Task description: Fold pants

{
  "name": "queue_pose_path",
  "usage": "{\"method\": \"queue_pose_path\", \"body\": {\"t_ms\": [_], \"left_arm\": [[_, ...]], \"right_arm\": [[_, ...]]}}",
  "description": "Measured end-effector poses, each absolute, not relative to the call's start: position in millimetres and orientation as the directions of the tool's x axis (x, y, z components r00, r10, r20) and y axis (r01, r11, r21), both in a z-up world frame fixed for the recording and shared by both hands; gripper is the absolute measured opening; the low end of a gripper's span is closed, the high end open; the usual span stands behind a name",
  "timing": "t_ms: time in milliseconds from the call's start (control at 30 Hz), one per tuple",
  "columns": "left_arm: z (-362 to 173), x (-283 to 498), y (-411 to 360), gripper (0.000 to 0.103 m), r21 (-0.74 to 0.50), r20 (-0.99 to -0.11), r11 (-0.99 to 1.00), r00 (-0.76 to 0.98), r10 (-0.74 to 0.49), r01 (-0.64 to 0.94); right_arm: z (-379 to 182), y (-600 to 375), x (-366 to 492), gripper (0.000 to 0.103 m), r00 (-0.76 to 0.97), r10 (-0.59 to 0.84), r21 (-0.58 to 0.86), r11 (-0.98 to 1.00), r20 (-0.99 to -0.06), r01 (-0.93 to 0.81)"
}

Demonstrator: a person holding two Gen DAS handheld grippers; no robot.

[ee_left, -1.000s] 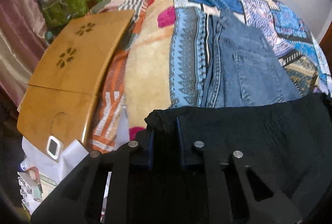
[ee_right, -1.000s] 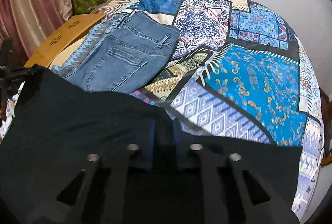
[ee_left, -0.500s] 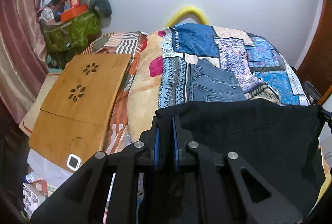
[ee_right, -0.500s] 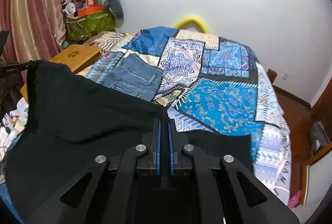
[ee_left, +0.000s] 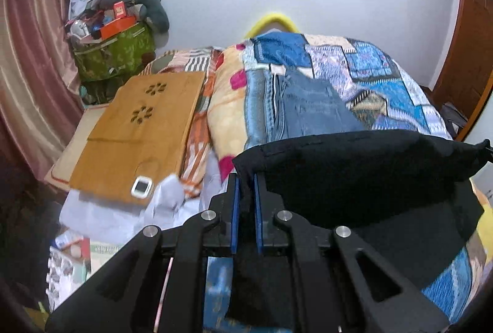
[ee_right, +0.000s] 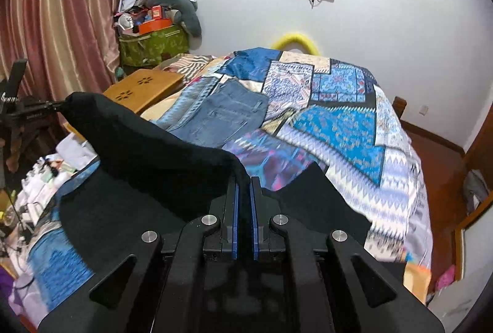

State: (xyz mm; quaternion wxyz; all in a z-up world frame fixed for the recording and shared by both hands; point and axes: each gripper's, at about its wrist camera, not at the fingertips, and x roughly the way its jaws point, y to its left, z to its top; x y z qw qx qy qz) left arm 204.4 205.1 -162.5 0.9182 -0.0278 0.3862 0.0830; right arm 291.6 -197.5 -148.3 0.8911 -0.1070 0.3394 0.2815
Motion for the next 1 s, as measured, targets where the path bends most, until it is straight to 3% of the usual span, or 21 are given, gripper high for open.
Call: {"method": "queue_pose_path", "body": {"t_ms": [167,467,633,667,733,833,1000], "left_arm": [[-189,165,209,0.001,0.034,-0.743,0.982,0.652,0.147,-0.183],[-263,129,211,0.001,0.008,-0.858,0.978,0.500,0.115,-0.211],[-264,128,211,0.003,0.003,-0.875,0.978,0.474,0.103,-0.208],[-262,129,211,0.006,0.004,-0.875,0.979,0.474,0.101,-0.203],[-250,131,208,0.012,0.014,-0.869,0.982,0.484,0.106,-0.190],[-236,137,204,0.032,0.024,-0.854,0.983,0.508,0.114,-0.180],[-213,162,186,0.065,0.018,-0.825,0.989,0.556,0.098,-0.148]], "right_arm": [[-172,-202,260,0.005,0.563,0.438,0.034,0.809,-0.701,-0.586],[-226,-204,229,0.006,0.479,0.422,0.097,0.819,-0.770,-0.565],[-232,-210,224,0.013,0.438,0.428,0.125,0.814,-0.791,-0.568],[-230,-212,224,0.015,0.436,0.423,0.124,0.815,-0.794,-0.566],[-223,-218,224,0.034,0.443,0.410,0.118,0.826,-0.798,-0.552],[-208,-229,224,0.053,0.481,0.421,0.118,0.833,-0.769,-0.540],[-184,-245,245,0.068,0.559,0.405,0.102,0.863,-0.723,-0.494]]}}
